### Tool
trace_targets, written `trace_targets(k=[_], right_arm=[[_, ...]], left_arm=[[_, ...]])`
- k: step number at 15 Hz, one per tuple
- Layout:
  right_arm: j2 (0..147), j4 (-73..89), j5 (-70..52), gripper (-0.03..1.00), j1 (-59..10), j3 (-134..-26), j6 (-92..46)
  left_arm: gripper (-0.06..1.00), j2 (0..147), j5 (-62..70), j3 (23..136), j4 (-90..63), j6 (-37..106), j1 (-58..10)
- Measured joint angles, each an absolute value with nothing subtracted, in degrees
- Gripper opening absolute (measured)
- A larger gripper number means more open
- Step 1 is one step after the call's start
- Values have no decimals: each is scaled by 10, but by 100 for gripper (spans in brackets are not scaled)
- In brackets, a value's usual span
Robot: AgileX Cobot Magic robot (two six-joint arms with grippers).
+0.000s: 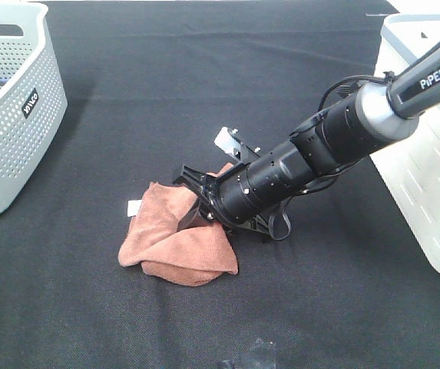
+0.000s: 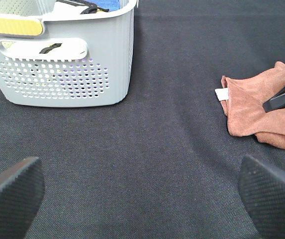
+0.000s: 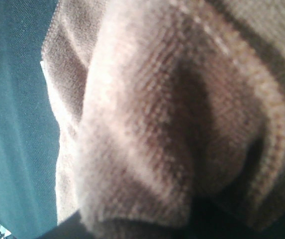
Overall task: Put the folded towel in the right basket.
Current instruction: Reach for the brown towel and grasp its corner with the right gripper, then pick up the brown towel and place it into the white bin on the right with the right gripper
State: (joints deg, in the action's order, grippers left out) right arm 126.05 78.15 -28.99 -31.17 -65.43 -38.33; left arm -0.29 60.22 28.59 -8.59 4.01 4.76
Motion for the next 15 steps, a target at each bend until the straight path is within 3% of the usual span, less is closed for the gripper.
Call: trace_targets(k=[5,10,12,15], right_arm=[[1118,705,-328,19,-296,-651,-396],[879,582,-435,19,-122,-736,-347],[850,539,-452,19,-88,-757,-328],[796,384,-477,19,15,-776,-296]], left_arm=[[99,-3,602,286,-85,40,48],[99,-3,602,286,-85,40,48],[99,-3,602,286,-85,40,48],[99,-3,602,286,-85,40,48]])
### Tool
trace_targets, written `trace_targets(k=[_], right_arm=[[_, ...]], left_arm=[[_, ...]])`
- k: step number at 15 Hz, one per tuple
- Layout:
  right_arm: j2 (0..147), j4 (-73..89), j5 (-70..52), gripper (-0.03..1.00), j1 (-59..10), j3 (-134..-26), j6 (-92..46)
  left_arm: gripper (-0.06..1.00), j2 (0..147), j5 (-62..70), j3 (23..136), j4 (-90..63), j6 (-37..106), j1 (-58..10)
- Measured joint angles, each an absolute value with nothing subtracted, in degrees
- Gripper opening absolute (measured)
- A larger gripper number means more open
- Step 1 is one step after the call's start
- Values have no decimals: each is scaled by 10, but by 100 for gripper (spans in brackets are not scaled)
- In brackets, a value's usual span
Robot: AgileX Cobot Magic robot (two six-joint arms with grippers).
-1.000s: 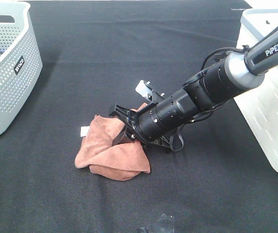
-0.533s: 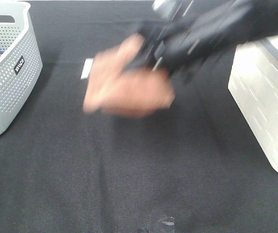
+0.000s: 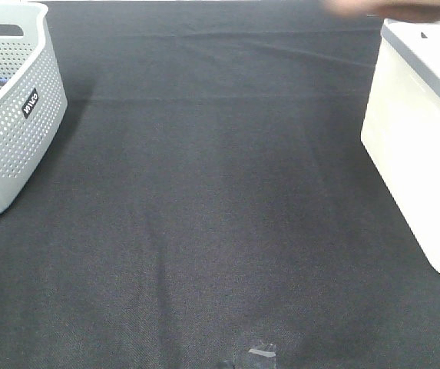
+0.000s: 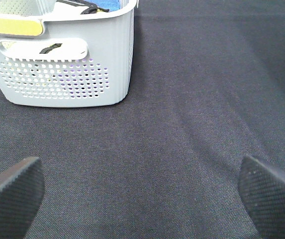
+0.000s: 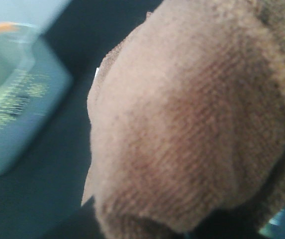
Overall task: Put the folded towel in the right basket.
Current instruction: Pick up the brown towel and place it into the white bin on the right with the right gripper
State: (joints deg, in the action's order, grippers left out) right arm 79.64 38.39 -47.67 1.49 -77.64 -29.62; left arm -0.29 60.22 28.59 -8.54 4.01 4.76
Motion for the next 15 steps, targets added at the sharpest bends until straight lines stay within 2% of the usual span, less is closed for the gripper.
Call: trace_targets(k=[1,4,9,10,12,13,15], right_arm=[[791,303,-478,19,61,-776,-276],[810,186,-460,19,127,-776,-229],[900,107,-438,19,142,-776,-154],[915,103,-429,30,142,-776,-140],[940,103,-430,78,142,-776,-115],[947,102,-435,88,142,-776,-113],[952,101,-446,95,142,-776,-113]], left_arm=[[99,-3,602,286,-85,40,48],[99,-3,602,286,-85,40,48],[99,-3,602,286,-85,40,48],[99,-3,602,286,-85,40,48],[99,-3,602,286,-85,40,48],[99,-3,602,286,-85,40,48],[99,-3,602,286,-85,40,48]])
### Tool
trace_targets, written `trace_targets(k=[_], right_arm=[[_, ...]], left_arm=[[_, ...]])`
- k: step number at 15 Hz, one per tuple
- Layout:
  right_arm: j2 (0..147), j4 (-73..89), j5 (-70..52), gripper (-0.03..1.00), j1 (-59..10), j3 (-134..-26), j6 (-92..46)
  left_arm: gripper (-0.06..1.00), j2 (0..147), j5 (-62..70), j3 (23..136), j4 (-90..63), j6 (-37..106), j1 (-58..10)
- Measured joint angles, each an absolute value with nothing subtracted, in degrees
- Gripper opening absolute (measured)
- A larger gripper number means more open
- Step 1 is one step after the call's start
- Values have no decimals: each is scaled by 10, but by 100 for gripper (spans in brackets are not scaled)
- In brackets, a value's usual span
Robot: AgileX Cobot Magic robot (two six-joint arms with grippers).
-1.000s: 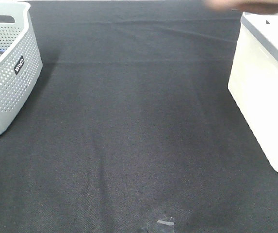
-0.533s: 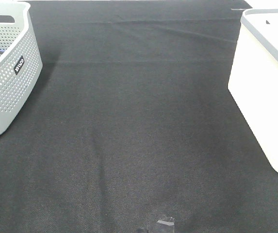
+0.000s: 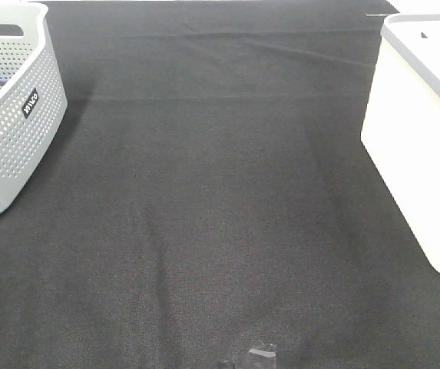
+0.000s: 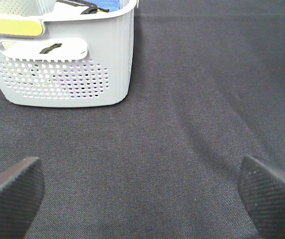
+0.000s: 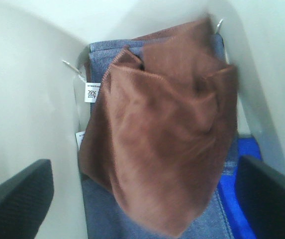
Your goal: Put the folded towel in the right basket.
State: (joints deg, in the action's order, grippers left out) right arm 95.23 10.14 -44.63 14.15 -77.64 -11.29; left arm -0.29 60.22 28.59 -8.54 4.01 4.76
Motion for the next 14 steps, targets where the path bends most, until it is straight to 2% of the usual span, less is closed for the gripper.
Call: trace_targets(k=[4,5,6,10,12,14], right_arm=[[950,101,-446,96,140,-779,-156],[929,97,-447,97,110,-779,-175],[929,97,-447,97,110,-779,-175],[849,53,-478,97,26,-780,-64],[792,37,-517,97,18,-764,-21],[705,32,-533,97,18,-702,-5]], left_arm=[[99,-3,602,286,-85,40,48],[99,-3,602,286,-85,40,48],[99,-3,602,286,-85,40,48],[99,-3,602,286,-85,40,48],[99,-3,602,286,-85,40,48],[99,-3,602,286,-85,40,48]])
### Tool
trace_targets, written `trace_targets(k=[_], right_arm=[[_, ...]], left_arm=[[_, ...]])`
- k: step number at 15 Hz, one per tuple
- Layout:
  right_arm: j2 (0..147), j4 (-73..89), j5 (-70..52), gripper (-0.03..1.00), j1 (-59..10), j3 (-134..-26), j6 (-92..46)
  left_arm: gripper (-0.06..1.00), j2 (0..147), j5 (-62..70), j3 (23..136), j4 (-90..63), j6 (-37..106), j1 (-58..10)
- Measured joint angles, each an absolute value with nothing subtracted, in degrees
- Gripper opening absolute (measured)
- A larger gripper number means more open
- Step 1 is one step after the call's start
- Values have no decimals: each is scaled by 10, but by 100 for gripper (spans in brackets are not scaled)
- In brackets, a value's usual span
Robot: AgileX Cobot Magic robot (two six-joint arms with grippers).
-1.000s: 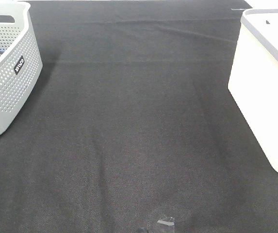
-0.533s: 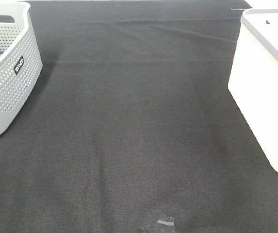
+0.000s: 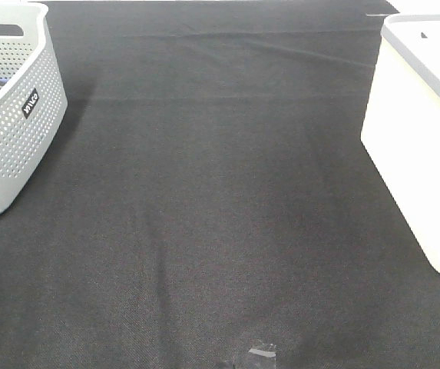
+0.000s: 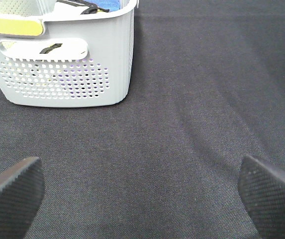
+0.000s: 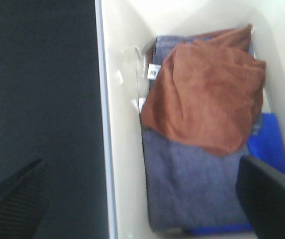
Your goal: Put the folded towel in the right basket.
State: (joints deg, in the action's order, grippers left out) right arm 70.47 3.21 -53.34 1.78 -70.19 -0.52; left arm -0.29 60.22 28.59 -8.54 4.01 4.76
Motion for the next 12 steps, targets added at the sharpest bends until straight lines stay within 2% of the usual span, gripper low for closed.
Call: trace_targets(k=[7,12], right_arm=[[252,40,-529,97,17,-408,-21],[13,37,-564,97,17,-289,-21]], left_arm=[[99,-3,602,286,-85,40,48],[99,-3,602,286,-85,40,48]])
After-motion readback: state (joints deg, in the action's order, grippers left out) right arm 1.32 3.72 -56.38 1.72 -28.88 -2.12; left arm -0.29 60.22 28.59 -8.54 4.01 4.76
